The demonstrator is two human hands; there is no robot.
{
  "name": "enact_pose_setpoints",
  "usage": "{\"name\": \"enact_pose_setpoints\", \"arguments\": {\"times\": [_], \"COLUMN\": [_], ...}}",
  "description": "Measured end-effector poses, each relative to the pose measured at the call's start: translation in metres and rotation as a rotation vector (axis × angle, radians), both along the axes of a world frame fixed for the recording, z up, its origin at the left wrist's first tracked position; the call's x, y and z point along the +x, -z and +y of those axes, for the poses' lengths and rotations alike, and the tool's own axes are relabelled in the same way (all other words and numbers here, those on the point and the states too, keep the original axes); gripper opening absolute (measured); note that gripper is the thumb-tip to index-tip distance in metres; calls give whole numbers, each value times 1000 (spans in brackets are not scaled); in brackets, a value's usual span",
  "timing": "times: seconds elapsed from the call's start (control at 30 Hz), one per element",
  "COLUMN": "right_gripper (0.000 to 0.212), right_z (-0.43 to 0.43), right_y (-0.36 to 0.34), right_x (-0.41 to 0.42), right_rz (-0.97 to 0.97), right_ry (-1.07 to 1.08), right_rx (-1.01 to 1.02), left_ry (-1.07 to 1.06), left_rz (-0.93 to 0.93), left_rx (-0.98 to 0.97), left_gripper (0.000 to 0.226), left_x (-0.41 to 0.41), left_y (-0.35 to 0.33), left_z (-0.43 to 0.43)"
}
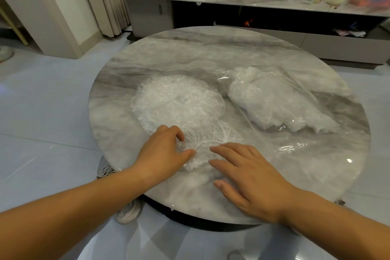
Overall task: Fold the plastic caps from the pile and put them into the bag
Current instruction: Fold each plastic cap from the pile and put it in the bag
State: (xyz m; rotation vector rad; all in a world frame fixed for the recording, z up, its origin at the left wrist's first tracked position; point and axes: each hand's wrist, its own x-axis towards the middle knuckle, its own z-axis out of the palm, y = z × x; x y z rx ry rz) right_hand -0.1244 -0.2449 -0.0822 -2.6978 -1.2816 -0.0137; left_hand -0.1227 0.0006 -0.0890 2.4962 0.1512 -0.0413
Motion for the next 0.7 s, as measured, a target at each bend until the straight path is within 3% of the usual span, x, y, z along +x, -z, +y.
{"name": "enact_pose_setpoints", "arguments": {"times": [0.17, 0.33, 0.4, 0.5, 0.6, 0.7], "right_gripper": [58, 58, 51, 31, 47, 54], "right_z": [-1, 9, 18, 36, 43, 42], "right_y": [0, -15, -25, -37, -29, -24], "right_x": [6, 27, 45, 72, 95, 99], "right_rz": [180, 217, 242, 435, 587, 622], "right_ry": [-5, 107, 199, 314, 404, 415], "right_rx": [-63, 108, 186, 242, 359, 395], "left_ry": [-98, -121, -119, -121, -115, -118], "left_rz": [18, 22, 29, 42, 57, 60], "left_rx": [-53, -67, -64, -59, -46, -41], "left_gripper": [50, 55, 56, 57, 55, 55], "left_x": [0, 3, 4, 7, 9, 10], "left_y": [4, 3, 3, 2, 3, 4], "left_z": [0, 1, 2, 3, 3, 4]}}
